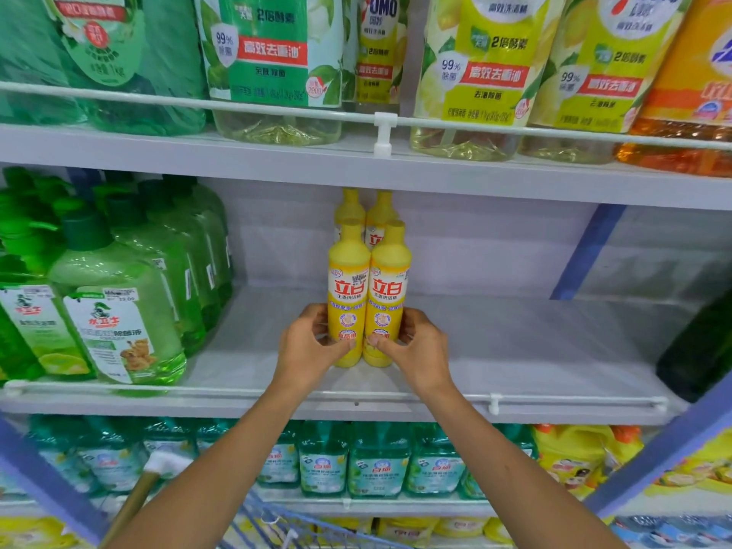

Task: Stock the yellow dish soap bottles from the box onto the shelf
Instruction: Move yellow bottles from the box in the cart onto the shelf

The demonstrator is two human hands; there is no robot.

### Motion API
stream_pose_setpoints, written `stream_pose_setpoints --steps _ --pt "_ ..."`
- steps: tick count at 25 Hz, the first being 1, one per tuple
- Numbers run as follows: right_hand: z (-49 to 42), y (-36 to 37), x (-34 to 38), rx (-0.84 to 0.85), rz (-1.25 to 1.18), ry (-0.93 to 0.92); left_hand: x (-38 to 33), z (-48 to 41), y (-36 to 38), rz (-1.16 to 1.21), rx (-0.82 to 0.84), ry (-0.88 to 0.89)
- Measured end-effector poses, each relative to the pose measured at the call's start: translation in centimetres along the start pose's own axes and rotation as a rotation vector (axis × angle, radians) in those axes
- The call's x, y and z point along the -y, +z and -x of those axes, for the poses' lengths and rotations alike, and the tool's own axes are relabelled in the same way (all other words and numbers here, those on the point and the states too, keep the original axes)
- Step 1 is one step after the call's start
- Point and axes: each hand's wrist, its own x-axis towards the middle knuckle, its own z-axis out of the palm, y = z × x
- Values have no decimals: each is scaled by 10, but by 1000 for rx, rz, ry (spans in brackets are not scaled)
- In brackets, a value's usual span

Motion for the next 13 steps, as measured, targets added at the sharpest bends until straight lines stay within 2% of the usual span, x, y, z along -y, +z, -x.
stream_pose_setpoints --steps 6,13 --pt "-30 16 -3 -49 -136 102 5 -39 12 -36 -101 -56" --pt "-73 25 -12 -34 -39 89 13 -71 26 -47 -159 -65"
